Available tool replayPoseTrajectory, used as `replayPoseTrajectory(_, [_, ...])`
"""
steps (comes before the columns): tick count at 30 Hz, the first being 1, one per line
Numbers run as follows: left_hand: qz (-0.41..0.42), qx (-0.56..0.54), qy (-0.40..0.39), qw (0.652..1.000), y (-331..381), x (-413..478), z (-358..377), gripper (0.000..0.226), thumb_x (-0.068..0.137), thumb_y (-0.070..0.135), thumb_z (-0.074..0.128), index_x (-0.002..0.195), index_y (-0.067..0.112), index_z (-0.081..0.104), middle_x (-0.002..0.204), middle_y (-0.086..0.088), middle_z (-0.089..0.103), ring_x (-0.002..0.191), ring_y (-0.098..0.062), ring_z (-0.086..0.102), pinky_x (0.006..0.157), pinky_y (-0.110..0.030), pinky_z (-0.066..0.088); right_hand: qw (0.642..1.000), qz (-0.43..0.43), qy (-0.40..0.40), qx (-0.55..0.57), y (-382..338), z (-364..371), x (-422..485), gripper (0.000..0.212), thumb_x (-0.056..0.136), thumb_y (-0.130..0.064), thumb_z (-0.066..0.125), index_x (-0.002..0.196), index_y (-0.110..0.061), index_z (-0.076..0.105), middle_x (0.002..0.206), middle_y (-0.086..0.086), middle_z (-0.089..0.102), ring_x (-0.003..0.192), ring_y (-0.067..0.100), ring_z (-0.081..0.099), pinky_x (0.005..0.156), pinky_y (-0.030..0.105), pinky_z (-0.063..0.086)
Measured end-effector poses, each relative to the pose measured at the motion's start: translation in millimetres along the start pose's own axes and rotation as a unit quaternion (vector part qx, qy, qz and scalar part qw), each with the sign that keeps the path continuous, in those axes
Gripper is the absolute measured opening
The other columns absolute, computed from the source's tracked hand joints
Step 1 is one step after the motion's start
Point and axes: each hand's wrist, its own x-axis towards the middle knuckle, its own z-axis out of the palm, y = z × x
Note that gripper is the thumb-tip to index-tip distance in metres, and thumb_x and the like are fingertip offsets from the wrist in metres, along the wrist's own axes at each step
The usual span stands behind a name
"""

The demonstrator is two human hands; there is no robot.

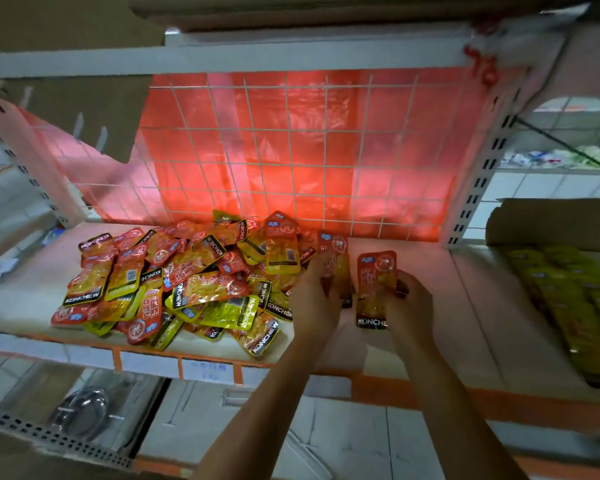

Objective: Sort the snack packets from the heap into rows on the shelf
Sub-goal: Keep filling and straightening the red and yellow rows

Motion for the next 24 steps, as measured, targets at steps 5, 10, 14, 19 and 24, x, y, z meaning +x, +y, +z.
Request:
replayPoseTrajectory(5, [-0.028,-0.079,-0.083,0.993,35.6,-13.1,53.5,0.068,0.089,0.013,0.064,0.146,0.022,0.027,0.097,0.020,0.062,0.084,-0.008,0.064,0.073,-0.031,0.053,0.998,-0.003,0.053,0.019,1.4,-68.5,8.6,0.029,0.082,-0.022,0.072,0.107,-0.029,0.059,0.094,-0.012,0.062,0.084,0.003,0.061,0.069,0.021,0.048])
replayPoseTrajectory(10, [-0.035,-0.078,-0.164,0.983,76.7,-44.6,115.8,0.048,0.090,0.008,0.058,0.135,0.021,0.048,0.119,0.002,0.066,0.105,-0.013,0.063,0.088,-0.028,0.054,0.994,0.009,0.098,0.041,14.7,-151.2,5.1,0.031,0.080,-0.020,0.074,0.108,-0.024,0.062,0.093,-0.006,0.066,0.085,0.012,0.064,0.077,0.036,0.054])
replayPoseTrajectory(14, [-0.049,-0.141,-0.191,0.970,122.0,-87.8,171.9,0.041,0.089,0.004,0.052,0.126,0.022,0.054,0.109,0.006,0.064,0.080,0.018,0.058,0.065,-0.001,0.045,0.991,0.012,0.127,0.046,29.9,-233.4,-5.2,0.020,0.080,-0.012,0.070,0.090,-0.029,0.064,0.091,0.003,0.070,0.083,0.023,0.067,0.078,0.045,0.055])
replayPoseTrajectory(19, [-0.060,-0.213,-0.224,0.949,182.7,-149.2,242.5,0.032,0.087,0.010,0.059,0.098,0.039,0.055,0.085,0.025,0.064,0.079,0.010,0.061,0.070,-0.018,0.050,0.985,0.003,0.168,0.026,50.6,-339.9,-20.6,0.026,0.085,-0.007,0.065,0.079,-0.032,0.060,0.082,-0.004,0.067,0.079,0.024,0.066,0.068,0.037,0.056])
replayPoseTrajectory(24, [-0.036,-0.231,-0.265,0.936,232.5,-206.3,308.9,0.030,0.089,0.006,0.060,0.114,0.021,0.055,0.091,0.021,0.060,0.079,0.010,0.059,0.070,-0.016,0.048,0.973,0.042,0.222,0.034,76.9,-429.2,-33.6,0.023,0.082,-0.016,0.067,0.104,-0.019,0.065,0.096,0.007,0.070,0.087,0.024,0.066,0.081,0.045,0.055])
